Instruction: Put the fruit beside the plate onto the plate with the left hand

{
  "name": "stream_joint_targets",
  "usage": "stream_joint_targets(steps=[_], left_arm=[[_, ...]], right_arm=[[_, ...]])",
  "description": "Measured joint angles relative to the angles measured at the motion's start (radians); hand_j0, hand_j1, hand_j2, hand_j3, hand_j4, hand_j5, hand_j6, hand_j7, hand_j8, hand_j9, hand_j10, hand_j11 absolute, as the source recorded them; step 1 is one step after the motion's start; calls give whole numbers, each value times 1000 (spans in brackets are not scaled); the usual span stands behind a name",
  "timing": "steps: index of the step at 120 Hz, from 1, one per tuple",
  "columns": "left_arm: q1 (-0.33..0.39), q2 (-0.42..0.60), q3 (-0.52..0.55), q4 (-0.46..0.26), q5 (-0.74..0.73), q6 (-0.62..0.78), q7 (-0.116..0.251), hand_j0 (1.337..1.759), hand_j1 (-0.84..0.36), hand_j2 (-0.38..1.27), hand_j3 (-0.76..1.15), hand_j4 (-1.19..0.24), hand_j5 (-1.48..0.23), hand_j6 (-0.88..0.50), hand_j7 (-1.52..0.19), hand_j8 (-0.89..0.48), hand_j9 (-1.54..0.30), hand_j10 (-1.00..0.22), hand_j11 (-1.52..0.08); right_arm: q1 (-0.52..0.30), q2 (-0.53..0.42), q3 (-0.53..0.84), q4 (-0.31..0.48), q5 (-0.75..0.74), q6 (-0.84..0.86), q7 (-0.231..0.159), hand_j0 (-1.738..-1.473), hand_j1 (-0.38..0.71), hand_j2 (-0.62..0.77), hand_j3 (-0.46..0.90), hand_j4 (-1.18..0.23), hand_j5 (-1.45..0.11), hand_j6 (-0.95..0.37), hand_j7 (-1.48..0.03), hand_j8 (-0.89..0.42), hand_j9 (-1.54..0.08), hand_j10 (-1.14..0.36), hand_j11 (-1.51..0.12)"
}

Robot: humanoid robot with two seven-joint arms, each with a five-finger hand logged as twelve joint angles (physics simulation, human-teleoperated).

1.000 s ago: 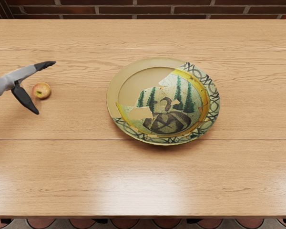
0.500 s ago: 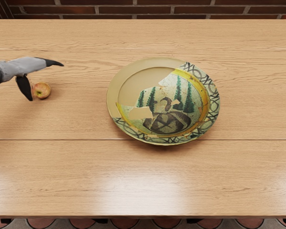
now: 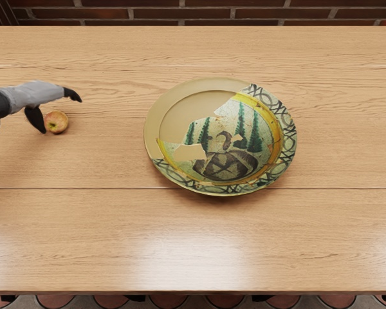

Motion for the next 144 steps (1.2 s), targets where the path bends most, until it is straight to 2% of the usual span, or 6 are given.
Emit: stream_joint_targets(steps=[29, 78, 90, 131, 144], left_arm=[[3, -20, 39, 27, -1, 0, 0, 1658, -52, 70, 0, -341, -438, -341, -438, -341, -437, -340, -437], [26, -50, 92, 77, -1, 2, 0, 1658, -202, 100, 0, -471, -598, -471, -598, -444, -602, -467, -602], [26, -53, 93, 81, -1, 2, 0, 1657, -208, 150, 0, -500, -642, -475, -642, -436, -647, -497, -646], [25, -68, 94, 85, 0, 2, 0, 1655, -197, 128, 0, -562, -747, -469, -744, -412, -749, -561, -748], [23, -68, 95, 89, 0, 1, 1, 1655, -214, 187, 0, -586, -787, -455, -780, -402, -784, -589, -783]], right_arm=[[0, 0, 0, 0, 0, 0, 0, -1658, -349, 0, 0, 0, 0, -1, 0, -1, 0, 0, 0], [0, 0, 0, 0, 0, 0, 0, -1658, -349, 0, 0, 0, 0, -1, 0, -1, 0, 0, 0], [0, 0, 0, 0, 0, 0, 0, -1658, -349, 0, 0, 0, 0, -1, 0, -1, 0, 0, 0], [0, 0, 0, 0, 0, 0, 0, -1658, -349, 0, 0, 0, 0, -1, 0, -1, 0, 0, 0], [0, 0, 0, 0, 0, 0, 0, -1658, -349, 0, 0, 0, 0, -1, 0, -1, 0, 0, 0]])
